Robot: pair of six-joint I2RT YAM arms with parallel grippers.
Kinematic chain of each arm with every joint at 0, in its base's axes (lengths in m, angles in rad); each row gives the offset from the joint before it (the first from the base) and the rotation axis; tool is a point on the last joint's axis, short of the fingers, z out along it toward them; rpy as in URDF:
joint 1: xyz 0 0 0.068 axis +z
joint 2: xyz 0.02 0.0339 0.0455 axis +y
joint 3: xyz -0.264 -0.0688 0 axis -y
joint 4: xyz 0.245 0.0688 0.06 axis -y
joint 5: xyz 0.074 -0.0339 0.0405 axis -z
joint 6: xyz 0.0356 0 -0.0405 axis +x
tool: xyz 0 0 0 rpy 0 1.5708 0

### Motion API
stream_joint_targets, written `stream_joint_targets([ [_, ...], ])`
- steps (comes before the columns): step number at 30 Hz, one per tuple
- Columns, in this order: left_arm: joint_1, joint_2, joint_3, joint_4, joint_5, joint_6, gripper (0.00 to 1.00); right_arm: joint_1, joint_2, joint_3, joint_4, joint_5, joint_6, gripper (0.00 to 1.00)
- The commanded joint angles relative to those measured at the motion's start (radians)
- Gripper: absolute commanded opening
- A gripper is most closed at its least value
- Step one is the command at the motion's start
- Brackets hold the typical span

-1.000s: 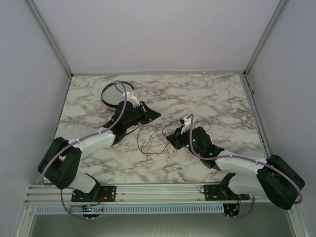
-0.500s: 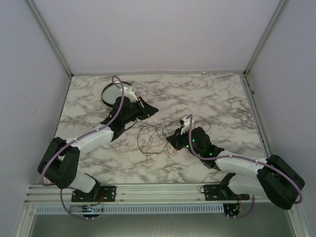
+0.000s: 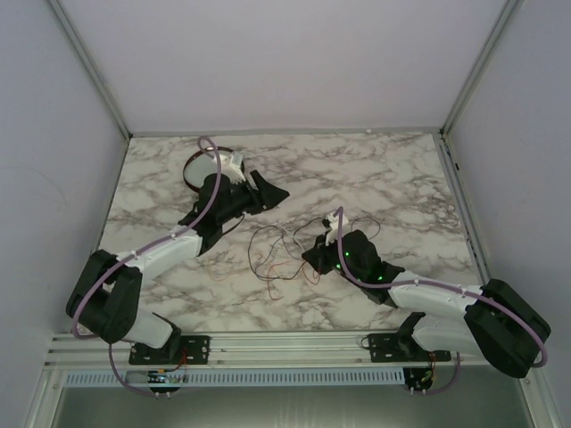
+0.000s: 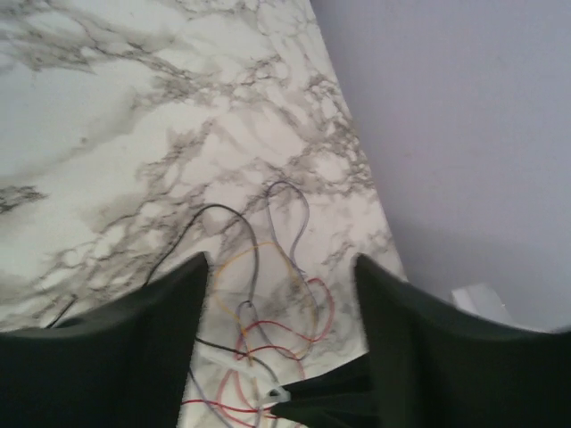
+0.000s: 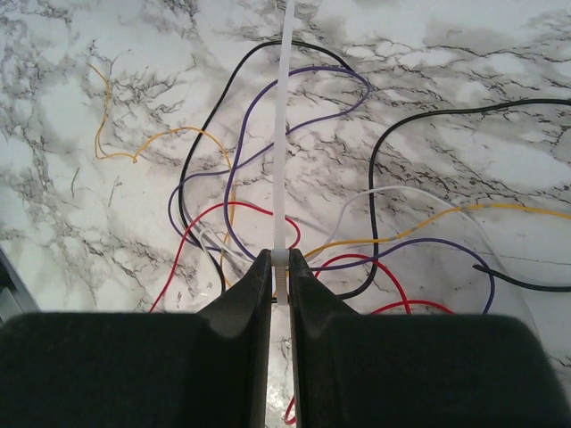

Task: Zip-tie the wires
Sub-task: Tie the cable at the center of the board.

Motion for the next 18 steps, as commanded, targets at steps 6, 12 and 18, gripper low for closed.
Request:
stream_joint_targets([
  [6,0.02,-0.188,-0.112,-0.043,-0.071,0.056,1.0,0.012,-0.026,0.027,0.007,0.02,0.022,0.04],
  [12,0.008,-0.263,-0.219,-0.01,-0.017,-0.031,0.96,0.013,-0.034,0.024,0.016,0.038,0.036,0.03],
  [18,-0.111,-0.215,-0.229,0.041,-0.022,-0.067,0.85,0.015,-0.052,0.022,0.019,0.052,0.045,0.03],
])
